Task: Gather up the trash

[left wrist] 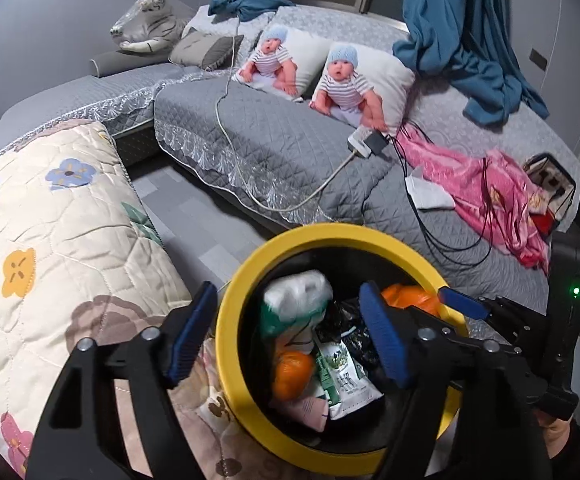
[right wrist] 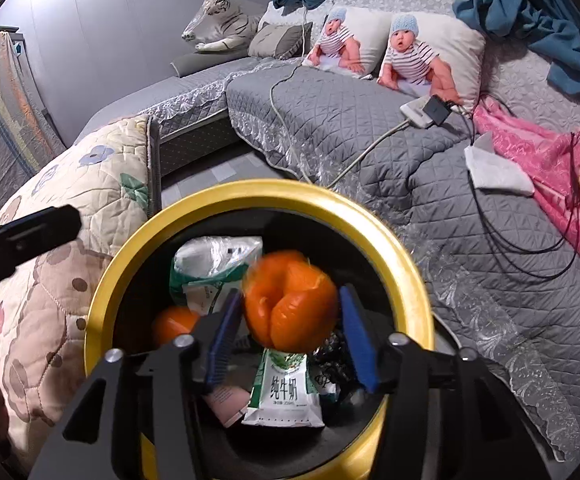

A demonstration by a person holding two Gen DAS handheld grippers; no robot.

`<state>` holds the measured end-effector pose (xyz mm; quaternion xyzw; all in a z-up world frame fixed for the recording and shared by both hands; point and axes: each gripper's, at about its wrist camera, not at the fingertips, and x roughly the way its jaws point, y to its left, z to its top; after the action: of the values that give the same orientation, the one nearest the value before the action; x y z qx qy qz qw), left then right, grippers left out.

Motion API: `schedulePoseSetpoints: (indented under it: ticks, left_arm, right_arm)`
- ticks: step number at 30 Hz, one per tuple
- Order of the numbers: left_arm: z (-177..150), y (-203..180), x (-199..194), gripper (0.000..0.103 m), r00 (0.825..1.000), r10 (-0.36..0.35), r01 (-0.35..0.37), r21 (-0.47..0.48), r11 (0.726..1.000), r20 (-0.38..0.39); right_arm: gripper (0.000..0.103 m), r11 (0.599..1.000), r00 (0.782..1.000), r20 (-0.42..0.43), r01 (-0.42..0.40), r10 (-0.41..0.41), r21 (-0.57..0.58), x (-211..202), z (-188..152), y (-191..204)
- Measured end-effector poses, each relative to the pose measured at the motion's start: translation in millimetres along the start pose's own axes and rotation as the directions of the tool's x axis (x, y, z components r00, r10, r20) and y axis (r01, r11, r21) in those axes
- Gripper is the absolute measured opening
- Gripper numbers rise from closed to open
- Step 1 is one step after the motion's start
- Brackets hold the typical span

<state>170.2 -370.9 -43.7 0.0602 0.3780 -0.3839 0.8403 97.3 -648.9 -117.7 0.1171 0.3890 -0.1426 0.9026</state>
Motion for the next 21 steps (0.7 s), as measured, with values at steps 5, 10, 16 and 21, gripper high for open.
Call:
schedulePoseSetpoints:
  ticks: [5, 10, 16, 21]
  left_arm:
    - [2, 13, -16, 0.094, 0.999, 0.024, -0.023, -0.038, 0.999, 0.034]
    - [3, 28, -31, 0.095, 0.995, 0.079, -0.076, -0.058, 0.995, 0.053]
    - [1, 55, -51, 0.095, 0.990, 0.111, -0.102, -0.102, 0.990, 0.085]
    - [-7, 75, -69, 0.095, 0.972, 0.193, -0.178, -0.121, 0.977, 0.131]
  right_arm:
    - [0.069, 1.000, 0.999, 0.021, 0.026, -0.027, 0.014, -6, 7, 0]
    - [0.089, 0.997, 0.996, 0.039, 0.077, -0.077, 0.004, -6, 12, 10]
    - [0.095, 0.990, 0.989, 0.047, 0.138, -0.137, -0.031, 2, 14, 29]
    - [0.095, 0.977, 0.982, 0.057, 0.185, -0.180, -0.104, 11, 13, 48]
